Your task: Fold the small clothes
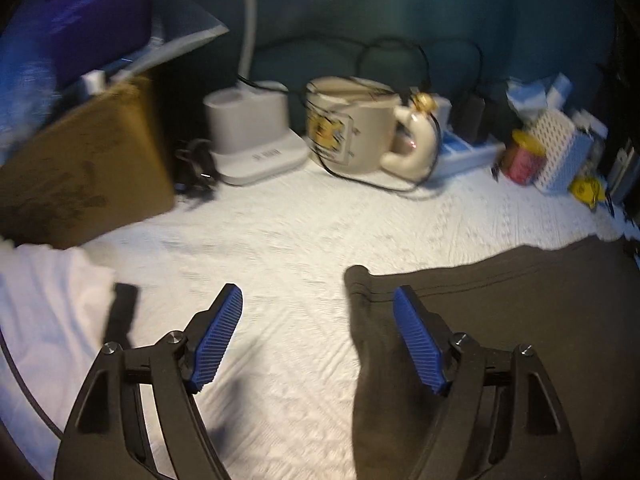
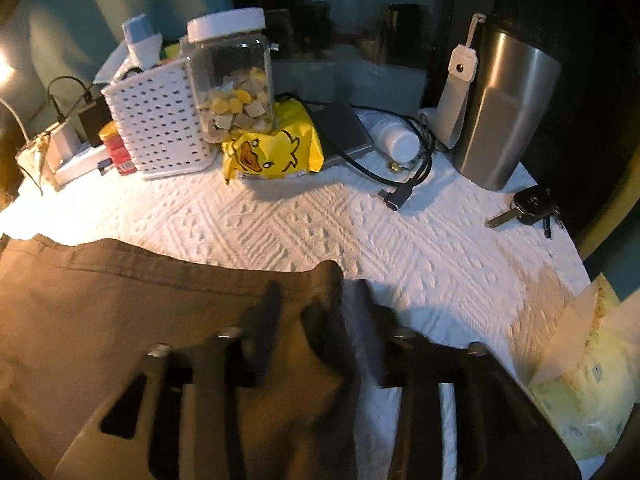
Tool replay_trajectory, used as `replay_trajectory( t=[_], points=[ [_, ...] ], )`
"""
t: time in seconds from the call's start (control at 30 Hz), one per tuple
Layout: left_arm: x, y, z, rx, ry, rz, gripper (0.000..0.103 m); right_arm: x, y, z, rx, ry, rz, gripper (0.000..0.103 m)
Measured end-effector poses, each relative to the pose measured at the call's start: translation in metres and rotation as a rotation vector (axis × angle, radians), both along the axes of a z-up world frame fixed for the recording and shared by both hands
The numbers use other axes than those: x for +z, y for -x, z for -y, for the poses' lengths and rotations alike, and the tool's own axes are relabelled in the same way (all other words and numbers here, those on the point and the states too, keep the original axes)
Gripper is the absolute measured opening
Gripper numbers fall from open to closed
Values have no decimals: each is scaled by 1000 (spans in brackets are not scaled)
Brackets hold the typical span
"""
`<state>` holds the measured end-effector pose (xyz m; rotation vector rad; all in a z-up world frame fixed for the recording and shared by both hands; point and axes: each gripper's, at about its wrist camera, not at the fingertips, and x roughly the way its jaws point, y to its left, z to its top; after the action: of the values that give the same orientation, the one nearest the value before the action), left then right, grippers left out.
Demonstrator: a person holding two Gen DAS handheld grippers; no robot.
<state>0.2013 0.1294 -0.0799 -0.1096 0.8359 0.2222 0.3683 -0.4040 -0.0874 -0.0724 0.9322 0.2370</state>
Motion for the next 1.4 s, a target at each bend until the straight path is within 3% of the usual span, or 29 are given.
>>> replay_trajectory(
  t=[0.13, 0.33, 0.47, 0.8, 0.87, 1.03, 1.4],
  points=[
    [13, 18, 1, 19, 10, 16, 78, 11, 16, -2, 5, 2, 13, 46],
    [21, 39, 22, -66, 22, 13, 78, 28, 46, 1, -8, -7, 33, 46],
    [22, 59, 45, -95, 28, 43, 78, 37, 69, 11, -39, -46, 33, 60],
    [22, 88, 87, -111, -79, 17, 78, 57, 139, 37, -116, -70, 43, 60],
    [24, 94, 88, -115, -54, 16, 78, 61, 153, 42, -115, -83, 59, 60],
    [31, 111, 94, -216, 94, 49, 78, 64, 191, 48, -111, -60, 75, 60],
    [27, 139, 108, -243, 104, 35, 78, 37, 267, 48, -158, -116, -50, 60]
  ],
)
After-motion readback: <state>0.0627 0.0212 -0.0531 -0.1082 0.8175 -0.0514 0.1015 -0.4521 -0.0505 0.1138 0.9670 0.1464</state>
